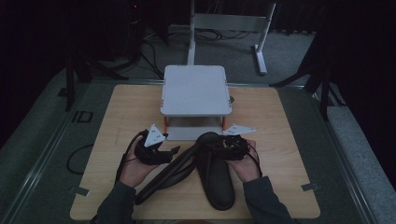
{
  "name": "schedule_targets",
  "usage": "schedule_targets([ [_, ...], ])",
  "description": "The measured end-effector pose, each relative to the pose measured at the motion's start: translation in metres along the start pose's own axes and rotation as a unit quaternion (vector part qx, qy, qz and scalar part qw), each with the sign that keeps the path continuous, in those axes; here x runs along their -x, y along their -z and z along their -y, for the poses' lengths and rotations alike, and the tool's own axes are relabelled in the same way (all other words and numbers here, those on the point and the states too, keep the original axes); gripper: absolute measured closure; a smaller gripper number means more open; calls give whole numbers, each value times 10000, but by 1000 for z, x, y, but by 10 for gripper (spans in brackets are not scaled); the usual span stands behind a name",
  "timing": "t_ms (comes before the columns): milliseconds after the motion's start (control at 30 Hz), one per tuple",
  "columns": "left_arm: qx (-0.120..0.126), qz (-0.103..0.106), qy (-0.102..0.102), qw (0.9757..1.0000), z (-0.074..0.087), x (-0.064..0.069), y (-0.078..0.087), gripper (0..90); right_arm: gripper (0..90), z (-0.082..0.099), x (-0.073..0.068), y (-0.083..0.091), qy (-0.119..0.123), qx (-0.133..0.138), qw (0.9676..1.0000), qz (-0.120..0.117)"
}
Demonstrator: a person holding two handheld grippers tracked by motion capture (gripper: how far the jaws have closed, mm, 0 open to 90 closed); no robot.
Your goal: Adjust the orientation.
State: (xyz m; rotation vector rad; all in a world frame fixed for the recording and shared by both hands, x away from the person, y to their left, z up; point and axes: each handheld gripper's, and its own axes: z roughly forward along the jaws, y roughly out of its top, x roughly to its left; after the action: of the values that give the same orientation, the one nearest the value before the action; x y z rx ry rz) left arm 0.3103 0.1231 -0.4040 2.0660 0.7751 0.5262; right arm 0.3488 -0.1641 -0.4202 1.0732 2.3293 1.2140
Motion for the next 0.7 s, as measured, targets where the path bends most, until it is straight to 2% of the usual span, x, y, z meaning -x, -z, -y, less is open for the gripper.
schedule_targets([
  [200, -73, 227, -59, 9997, 4, 11, 3, 316, 360, 0, -2, -2, 46, -28, 10000, -23],
  [233, -136, 310, -152, 9993, 7, 15, 3, 308, 358, 0, -2, -2, 61, -33, 10000, -29],
  [433, -275, 494, -261, 9981, 11, 22, -1, 282, 357, -1, -3, -3, 89, -22, 9999, -50],
  [533, -423, 396, -315, 9978, 13, 23, -7, 282, 357, -1, -4, -3, 98, -32, 9999, -57],
  [600, -432, 367, -303, 9979, 14, 23, -8, 282, 357, -1, -5, -3, 102, -30, 9999, -57],
  [633, -584, 143, -340, 9976, 16, 22, -10, 284, 357, -1, -4, -3, 104, -30, 9999, -52],
  [700, -585, 38, -231, 9980, 16, 18, -9, 304, 357, -1, -4, -3, 104, -41, 9999, -36],
])
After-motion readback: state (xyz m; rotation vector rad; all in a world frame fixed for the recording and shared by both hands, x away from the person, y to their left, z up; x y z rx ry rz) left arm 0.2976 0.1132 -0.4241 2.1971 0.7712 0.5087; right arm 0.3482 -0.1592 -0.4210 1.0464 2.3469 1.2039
